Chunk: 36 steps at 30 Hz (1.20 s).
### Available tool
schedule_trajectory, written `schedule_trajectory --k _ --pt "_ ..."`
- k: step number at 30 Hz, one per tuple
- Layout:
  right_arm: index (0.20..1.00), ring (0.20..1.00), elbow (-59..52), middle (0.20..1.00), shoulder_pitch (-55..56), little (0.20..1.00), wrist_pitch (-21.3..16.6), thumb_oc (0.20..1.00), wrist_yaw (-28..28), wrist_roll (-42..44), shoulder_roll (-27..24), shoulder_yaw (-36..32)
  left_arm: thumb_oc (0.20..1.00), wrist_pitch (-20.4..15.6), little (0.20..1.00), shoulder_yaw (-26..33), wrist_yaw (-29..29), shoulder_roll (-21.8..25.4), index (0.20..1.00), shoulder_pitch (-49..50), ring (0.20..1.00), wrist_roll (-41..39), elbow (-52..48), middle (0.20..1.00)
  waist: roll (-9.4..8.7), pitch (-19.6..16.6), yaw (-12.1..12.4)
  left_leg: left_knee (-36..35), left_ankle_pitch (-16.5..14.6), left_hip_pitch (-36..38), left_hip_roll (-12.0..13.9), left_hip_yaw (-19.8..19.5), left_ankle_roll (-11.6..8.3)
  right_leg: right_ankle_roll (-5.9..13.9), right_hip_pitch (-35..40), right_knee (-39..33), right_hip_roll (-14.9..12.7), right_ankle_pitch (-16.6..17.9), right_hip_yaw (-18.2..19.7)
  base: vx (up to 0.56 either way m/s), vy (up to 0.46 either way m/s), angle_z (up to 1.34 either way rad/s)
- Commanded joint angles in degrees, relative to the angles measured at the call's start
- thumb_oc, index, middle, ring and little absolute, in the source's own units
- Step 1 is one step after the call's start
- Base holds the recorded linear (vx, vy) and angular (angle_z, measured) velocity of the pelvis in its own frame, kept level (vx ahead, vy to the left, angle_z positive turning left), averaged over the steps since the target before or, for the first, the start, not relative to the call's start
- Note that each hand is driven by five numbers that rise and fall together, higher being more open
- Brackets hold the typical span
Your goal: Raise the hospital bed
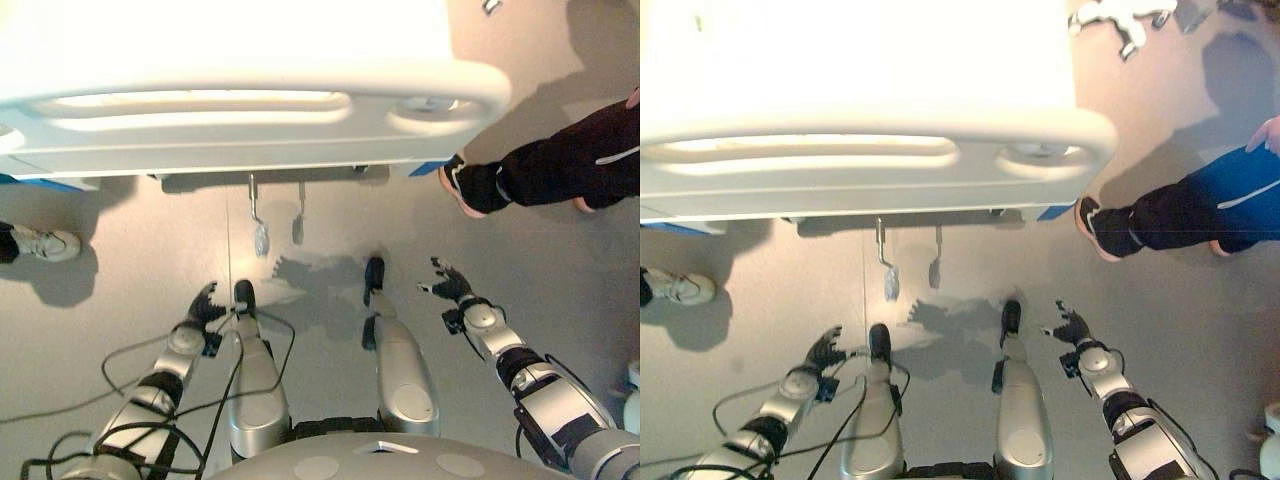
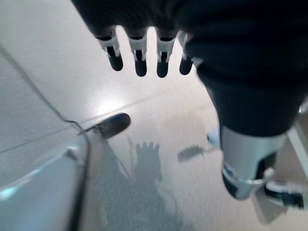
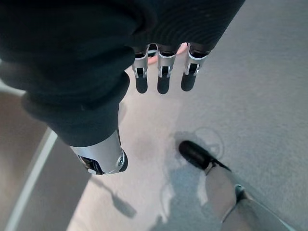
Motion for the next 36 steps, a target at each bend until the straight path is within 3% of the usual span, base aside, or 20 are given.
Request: schedule_trajectory --k 1,7,16,26,36 --pt "1.0 1.0 1.5 1.0 0.23 1.0 0.54 1.0 0.99 -1.32 -0.05 -1.84 1.0 -1.36 1.0 2.13 -1.29 0.15 1.0 -0.98 1.0 1.25 3.44 1.0 -1.59 -2.28 0.82 6.61 -2.88 -3.1 -2.31 0.0 6.11 2.4 2.81 7.39 0.03 -8.8 -1.07 0.07 0.017 0.06" --pt "1.0 1.0 4.63 1.0 4.05 1.0 1.15 1.0 1.7 -1.86 1.24 -4.98 1.0 -1.73 1.0 4.85 -3.01 -2.16 1.0 3.75 1.0 0.8 5.34 1.0 -0.98 -8.78 1.43 3.84 -2.95 2.91 -1.8 0.58 5.77 2.87 8.37 4.39 -0.15 -8.54 -1.18 0.08 0.012 -0.04" --pt "1.0 1.0 6.61 1.0 8.57 1.0 1.87 1.0 3.09 -5.6 4.27 -4.12 1.0 -1.79 1.0 5.08 -4.36 -4.69 1.0 6.91 1.0 3.04 7.61 1.0 -0.68 -17.99 1.09 -1.3 -2.12 9.26 -0.76 2.64 4.34 4.05 15.23 -1.36 -0.02 -7.37 -2.7 0.1 0.009 -0.08" --pt "1.0 1.0 8.13 1.0 10.57 1.0 2.15 1.0 2.92 -6.06 6.03 -3.93 1.0 -1.99 1.0 2.63 -4.29 -6.35 1.0 6.66 1.0 5.46 8.2 1.0 -0.57 -21.6 -0.22 -1.3 -1.9 8.71 -0.51 2.5 3.39 4.28 17.84 -2.93 -0.04 -7.46 -4.47 0.05 0.0 0.08" --pt "1.0 1.0 8.14 1.0 10.81 1.0 1.93 1.0 2.49 -5.78 6.55 -3.84 1.0 -2.33 1.0 2.61 -4.28 -6.59 1.0 7.36 1.0 5.49 8.48 1.0 -0.71 -22.09 0.03 -1.3 -2.05 9.21 -0.49 2.96 3.14 4.35 18.58 -3.34 -0.24 -7.51 -4.31 0.03 -0.003 0.01"
